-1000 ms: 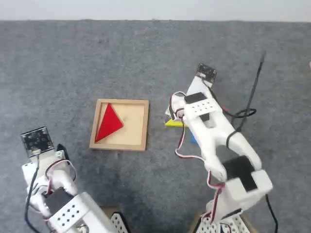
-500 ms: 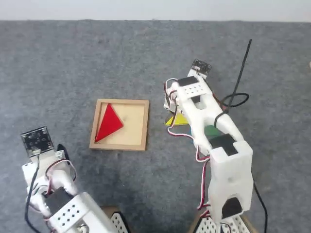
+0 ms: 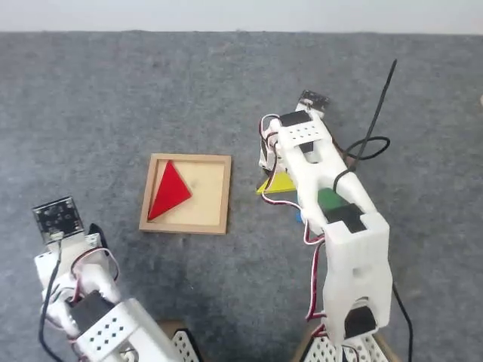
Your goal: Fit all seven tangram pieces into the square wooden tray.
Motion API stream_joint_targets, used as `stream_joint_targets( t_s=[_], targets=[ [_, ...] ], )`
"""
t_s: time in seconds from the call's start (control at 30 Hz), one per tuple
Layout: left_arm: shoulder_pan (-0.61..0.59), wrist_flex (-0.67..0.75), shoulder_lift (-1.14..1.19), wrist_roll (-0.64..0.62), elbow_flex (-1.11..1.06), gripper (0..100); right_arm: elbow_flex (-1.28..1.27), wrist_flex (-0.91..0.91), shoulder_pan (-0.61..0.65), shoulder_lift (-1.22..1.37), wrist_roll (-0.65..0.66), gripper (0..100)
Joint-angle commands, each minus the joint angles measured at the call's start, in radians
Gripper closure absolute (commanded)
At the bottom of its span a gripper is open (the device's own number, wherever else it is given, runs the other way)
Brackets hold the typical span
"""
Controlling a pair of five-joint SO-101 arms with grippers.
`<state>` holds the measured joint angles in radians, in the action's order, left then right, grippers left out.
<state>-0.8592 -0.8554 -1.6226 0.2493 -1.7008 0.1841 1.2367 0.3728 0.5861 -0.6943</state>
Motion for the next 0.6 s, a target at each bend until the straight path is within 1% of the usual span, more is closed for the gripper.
stream_joint_targets(
  t_s=[0.0, 0.1, 0.2, 0.33, 0.43, 0.57],
  targets=[
    [0.003, -0.005, -0.011, -0.009, 0.010, 76, 0.037, 0.004, 0.008, -0.085, 0.052, 90.5],
    [0.003, -0.005, -0.011, -0.009, 0.010, 76, 0.040, 0.051, 0.013, -0.122, 0.103, 90.9],
    [0.003, -0.005, -0.011, -0.009, 0.010, 76, 0.043, 0.084, 0.031, -0.162, 0.196, 91.4],
    [0.003, -0.005, -0.011, -0.009, 0.010, 76, 0.040, 0.104, 0.056, -0.222, 0.305, 91.4],
    [0.003, -0.005, -0.011, -0.009, 0.010, 76, 0.041, 0.094, 0.099, -0.251, 0.384, 91.4],
    [0.003, -0.005, -0.011, -0.009, 0.010, 76, 0.043, 0.053, 0.171, -0.243, 0.402, 91.4]
  ],
)
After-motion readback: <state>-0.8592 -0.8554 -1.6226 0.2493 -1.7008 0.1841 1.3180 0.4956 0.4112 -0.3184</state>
